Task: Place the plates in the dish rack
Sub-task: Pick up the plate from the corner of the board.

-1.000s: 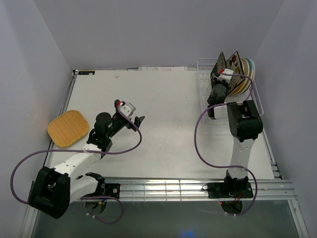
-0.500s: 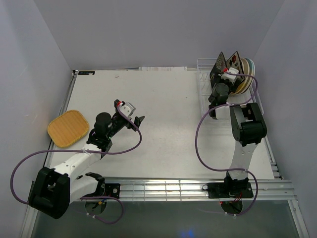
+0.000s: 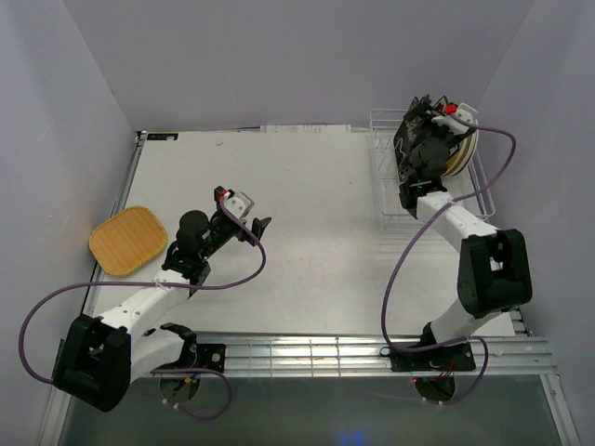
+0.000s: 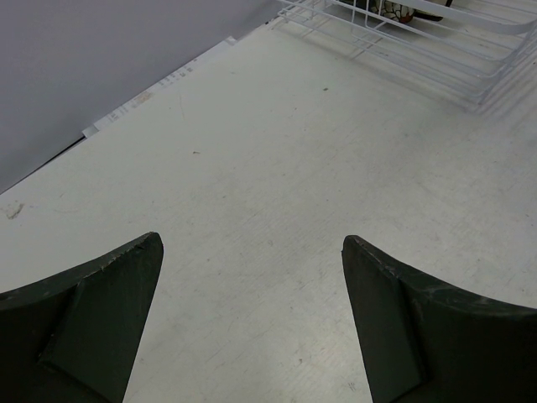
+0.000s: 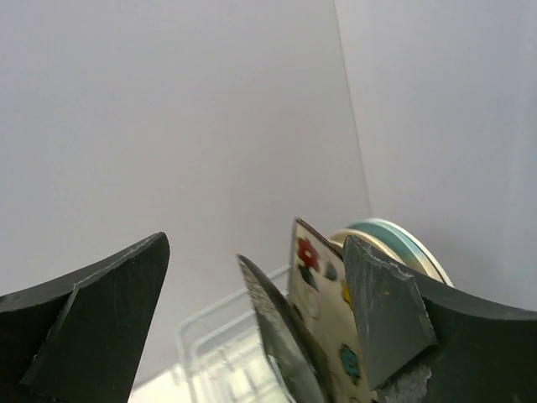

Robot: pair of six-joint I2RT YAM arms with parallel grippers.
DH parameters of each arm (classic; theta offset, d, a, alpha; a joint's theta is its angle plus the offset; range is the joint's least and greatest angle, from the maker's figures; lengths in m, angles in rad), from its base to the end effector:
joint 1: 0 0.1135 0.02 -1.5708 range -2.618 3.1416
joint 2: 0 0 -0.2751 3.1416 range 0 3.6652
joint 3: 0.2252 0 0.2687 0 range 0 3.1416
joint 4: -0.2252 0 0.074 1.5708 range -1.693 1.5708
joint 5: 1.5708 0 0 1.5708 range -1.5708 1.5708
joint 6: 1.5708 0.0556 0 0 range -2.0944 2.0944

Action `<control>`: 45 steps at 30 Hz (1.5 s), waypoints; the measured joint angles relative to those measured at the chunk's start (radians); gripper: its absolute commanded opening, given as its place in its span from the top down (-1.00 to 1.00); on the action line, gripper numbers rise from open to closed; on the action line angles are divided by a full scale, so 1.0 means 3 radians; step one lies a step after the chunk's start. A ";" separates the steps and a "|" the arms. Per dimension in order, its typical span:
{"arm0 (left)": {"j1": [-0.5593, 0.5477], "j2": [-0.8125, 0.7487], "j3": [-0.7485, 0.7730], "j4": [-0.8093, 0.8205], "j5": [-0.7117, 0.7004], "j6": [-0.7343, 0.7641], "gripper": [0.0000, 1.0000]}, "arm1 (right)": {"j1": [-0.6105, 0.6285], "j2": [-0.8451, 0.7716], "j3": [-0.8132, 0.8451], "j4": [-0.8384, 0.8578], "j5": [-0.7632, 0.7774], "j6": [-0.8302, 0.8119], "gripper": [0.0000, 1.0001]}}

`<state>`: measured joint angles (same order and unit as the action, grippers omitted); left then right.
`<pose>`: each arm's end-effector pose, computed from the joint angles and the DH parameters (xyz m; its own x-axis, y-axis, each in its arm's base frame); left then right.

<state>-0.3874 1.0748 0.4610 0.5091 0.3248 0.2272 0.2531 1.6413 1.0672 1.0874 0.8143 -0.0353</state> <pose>0.2375 -0.1161 0.2404 0.0526 0.2091 -0.9765 0.6569 0.7292 0.1915 0.3873 0.0584 0.3511 0.4595 0.0938 -0.8832 0.4580 0.8270 0.3262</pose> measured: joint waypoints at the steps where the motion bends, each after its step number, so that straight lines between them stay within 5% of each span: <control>1: 0.0001 0.0009 0.0006 -0.0006 -0.0004 0.0000 -0.96 | -0.0001 -0.0125 0.0050 -0.0150 -0.0037 0.0139 -0.79; 9: 0.0001 0.0107 0.0048 -0.0022 -0.0117 0.0001 -0.96 | -0.0008 -0.0718 0.0184 -0.1414 -0.0582 0.1575 -0.76; 15: 0.0001 0.0125 0.0050 -0.0031 -0.0226 0.0004 -0.96 | 0.0128 -0.0983 -0.0317 -0.1948 -0.1232 0.2337 -0.76; 24: 0.0001 0.0099 0.0050 -0.0031 -0.0488 0.0055 -0.96 | 0.0802 -0.0924 -0.0632 -0.2187 -0.1816 0.2202 -0.79; 32: 0.0001 -0.0046 0.0034 -0.0042 -0.1064 0.0375 -0.96 | 0.0932 -0.0659 -0.1064 -0.1813 -0.2332 0.2191 -0.82; 45: 0.0029 -0.0345 -0.0590 -0.0064 -0.2372 0.1385 -0.96 | 0.1021 -0.0156 -0.1007 -0.1611 -0.2639 0.2131 -0.82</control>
<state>-0.3786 0.9714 0.2840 0.4900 -0.3866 0.6426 0.5594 1.5944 0.7650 0.6041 0.0227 0.6041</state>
